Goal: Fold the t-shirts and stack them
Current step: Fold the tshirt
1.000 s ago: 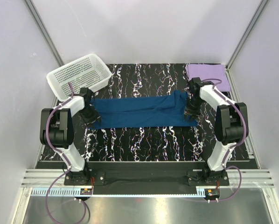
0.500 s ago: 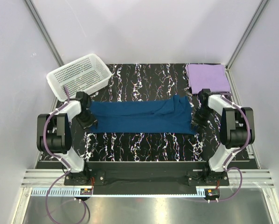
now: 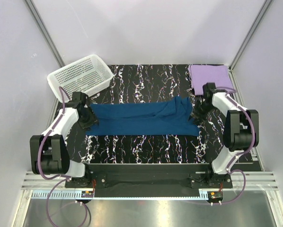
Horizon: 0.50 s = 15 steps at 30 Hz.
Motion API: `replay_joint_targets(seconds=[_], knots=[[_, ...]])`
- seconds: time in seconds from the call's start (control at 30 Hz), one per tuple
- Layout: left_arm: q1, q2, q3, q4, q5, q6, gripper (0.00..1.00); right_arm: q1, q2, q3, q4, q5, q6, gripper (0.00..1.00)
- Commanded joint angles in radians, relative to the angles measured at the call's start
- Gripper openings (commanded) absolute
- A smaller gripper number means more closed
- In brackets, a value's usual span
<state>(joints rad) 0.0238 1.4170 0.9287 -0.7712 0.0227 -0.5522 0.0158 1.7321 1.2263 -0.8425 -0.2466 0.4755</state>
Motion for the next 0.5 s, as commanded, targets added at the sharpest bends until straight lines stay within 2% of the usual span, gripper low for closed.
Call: replay_joint_targets(seconds=[0.0,0.17,0.2,0.33,0.37,0.4,0.47], knots=[[-0.002,-0.032,-0.005,0.039,0.069,0.034,0.52,0.003,0.041,-0.109,0.077,-0.056,0.031,0.36],[-0.002,-0.073,-0.004,0.042,0.085,0.072,0.52,-0.01,0.015,-0.191,0.063,0.061,0.015,0.35],[-0.002,-0.093,-0.002,0.043,0.085,0.086,0.52,-0.01,0.004,-0.177,0.053,0.105,0.0,0.35],[-0.002,-0.141,-0.005,0.053,0.086,0.104,0.52,0.01,-0.042,-0.055,0.016,0.125,-0.057,0.37],[-0.001,-0.144,-0.007,0.053,0.089,0.106,0.52,0.033,-0.037,-0.022,0.014,0.115,-0.063,0.4],[-0.002,-0.145,-0.005,0.052,0.094,0.106,0.52,0.045,-0.028,0.043,0.019,0.074,-0.064,0.48],[-0.002,-0.138,-0.004,0.056,0.112,0.106,0.52,0.067,0.027,0.106,0.045,-0.006,-0.057,0.54]])
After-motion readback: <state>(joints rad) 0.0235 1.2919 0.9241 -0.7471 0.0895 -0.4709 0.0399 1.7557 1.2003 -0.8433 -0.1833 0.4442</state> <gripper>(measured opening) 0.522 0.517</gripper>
